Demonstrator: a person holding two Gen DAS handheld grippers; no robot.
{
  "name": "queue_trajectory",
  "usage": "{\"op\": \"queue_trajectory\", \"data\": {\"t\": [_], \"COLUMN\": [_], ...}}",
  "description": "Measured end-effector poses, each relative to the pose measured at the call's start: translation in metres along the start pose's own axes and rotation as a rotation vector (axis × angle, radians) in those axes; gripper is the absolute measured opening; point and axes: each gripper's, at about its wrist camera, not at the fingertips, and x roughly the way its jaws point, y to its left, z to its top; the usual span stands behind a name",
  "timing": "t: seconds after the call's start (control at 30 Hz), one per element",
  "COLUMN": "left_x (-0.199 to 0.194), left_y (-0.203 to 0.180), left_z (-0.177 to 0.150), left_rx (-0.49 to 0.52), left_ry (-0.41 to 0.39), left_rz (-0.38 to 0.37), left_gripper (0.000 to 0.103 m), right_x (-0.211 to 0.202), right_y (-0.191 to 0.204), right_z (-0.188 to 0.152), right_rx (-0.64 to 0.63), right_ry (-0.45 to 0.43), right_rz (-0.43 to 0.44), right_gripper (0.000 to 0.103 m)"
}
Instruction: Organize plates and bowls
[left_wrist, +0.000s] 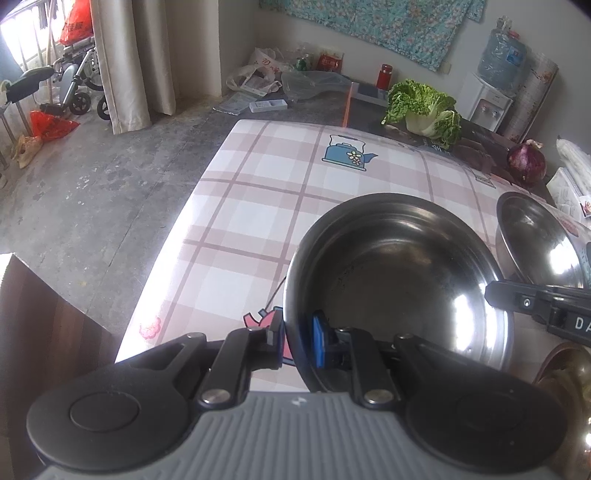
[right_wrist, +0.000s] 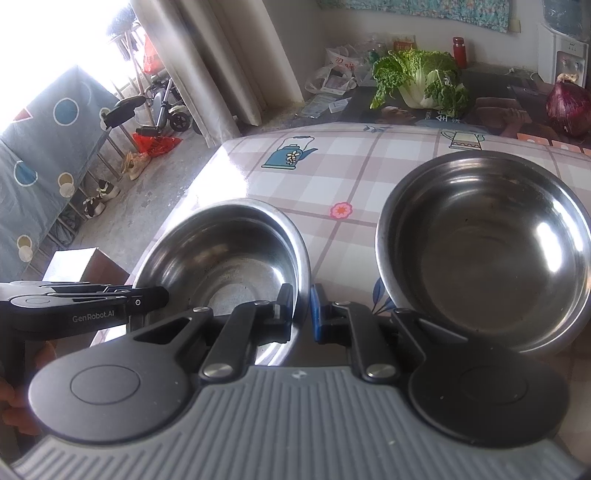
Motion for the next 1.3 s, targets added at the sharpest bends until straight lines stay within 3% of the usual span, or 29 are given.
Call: {"op": "queue_trajectory", "data": {"t": [0.63, 1.0, 1.3], "left_x": [-0.033, -0.033, 0.006], "left_y": [-0.034, -0.118, -0.182], "left_z": [0.026, 0.047, 0.054], "left_rx": [0.029, 0.126, 0.193], "left_ry": [-0.071, -0.101, -0.063], "left_rz": [-0.003, -0.064, -0.094], "left_gripper": [0.017, 0.017, 0.017], "right_x": [-0.045, -0.1, -0.111], "right_y": [-0.016, -0.078, -0.144], "right_z": [0.019, 0.028, 0.018], "right_rx": [0.046, 0.127, 0.208], "right_ry": [-0.069, -0.167, -0.171], "right_rz": [0.043, -0.011, -0.096], "right_gripper": [0.009, 0.009, 0.009]}}
